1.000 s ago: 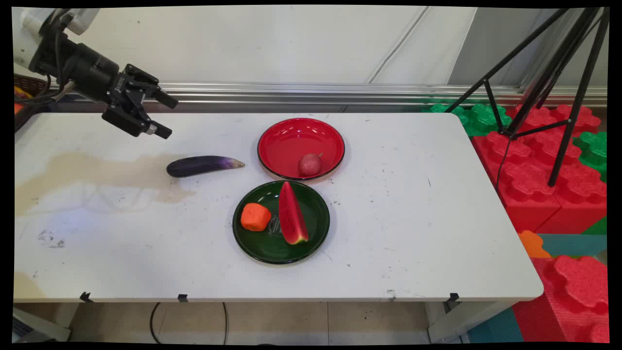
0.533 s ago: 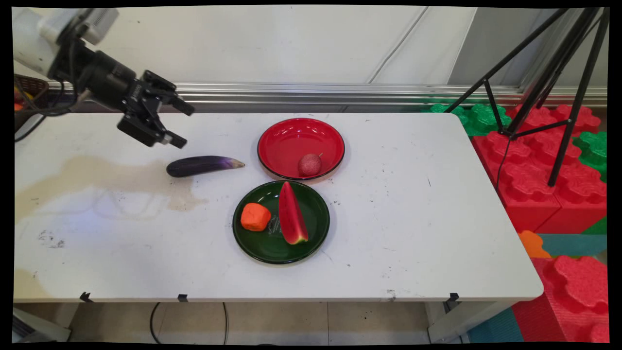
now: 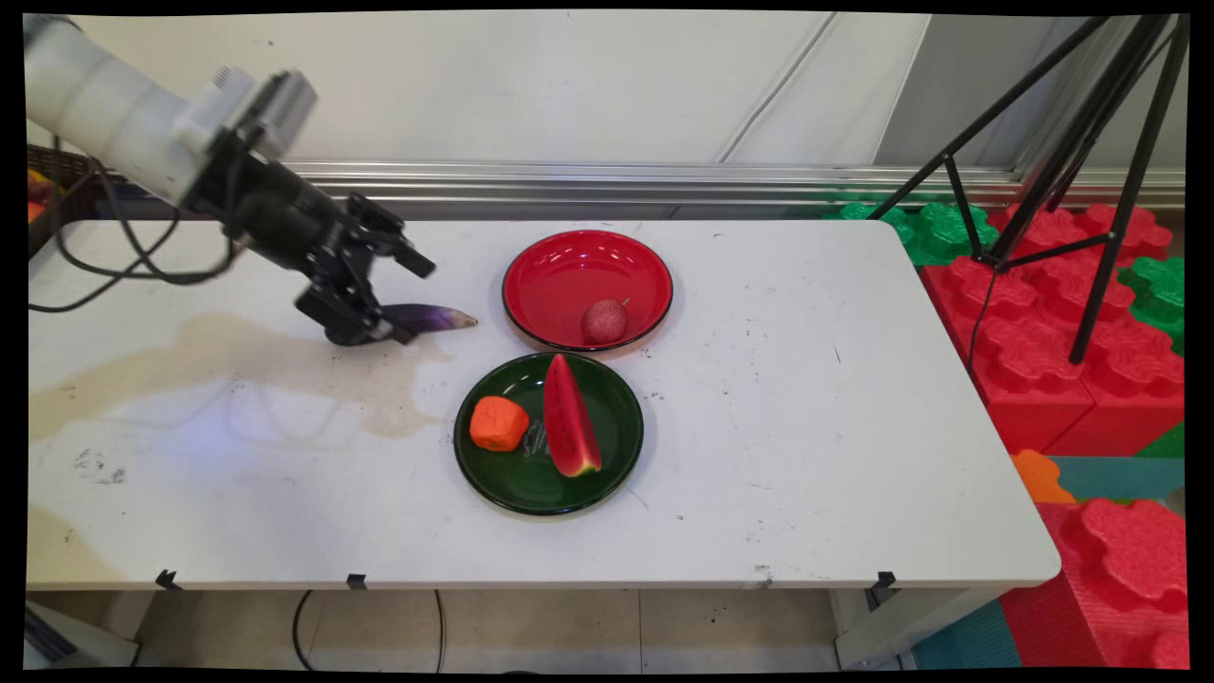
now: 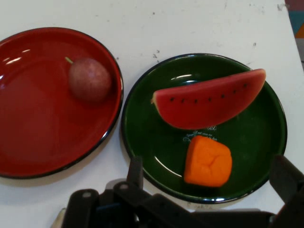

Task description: Pick up the mandarin from the green plate

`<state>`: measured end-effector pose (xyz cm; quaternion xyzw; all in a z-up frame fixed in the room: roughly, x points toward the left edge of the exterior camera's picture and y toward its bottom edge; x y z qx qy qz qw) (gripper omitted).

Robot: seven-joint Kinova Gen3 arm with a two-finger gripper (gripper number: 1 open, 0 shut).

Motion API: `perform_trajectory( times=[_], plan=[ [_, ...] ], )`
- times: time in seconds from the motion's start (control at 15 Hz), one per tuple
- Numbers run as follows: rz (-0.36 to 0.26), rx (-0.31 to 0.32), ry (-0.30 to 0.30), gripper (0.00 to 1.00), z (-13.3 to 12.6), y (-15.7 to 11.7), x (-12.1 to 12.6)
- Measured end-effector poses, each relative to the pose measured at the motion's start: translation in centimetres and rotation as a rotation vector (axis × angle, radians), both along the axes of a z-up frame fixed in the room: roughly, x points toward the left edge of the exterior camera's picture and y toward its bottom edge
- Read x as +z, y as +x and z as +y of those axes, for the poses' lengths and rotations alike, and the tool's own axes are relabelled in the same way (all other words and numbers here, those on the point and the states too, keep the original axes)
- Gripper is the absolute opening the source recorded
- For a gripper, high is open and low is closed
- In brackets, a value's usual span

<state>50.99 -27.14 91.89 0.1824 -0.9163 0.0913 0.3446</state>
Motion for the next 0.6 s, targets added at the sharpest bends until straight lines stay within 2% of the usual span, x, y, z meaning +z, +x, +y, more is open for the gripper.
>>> perform_trajectory(
  times=[0.6],
  plan=[
    [-0.070,-0.040,0.031,1.00,-1.9,-4.3,-5.8]
  ],
)
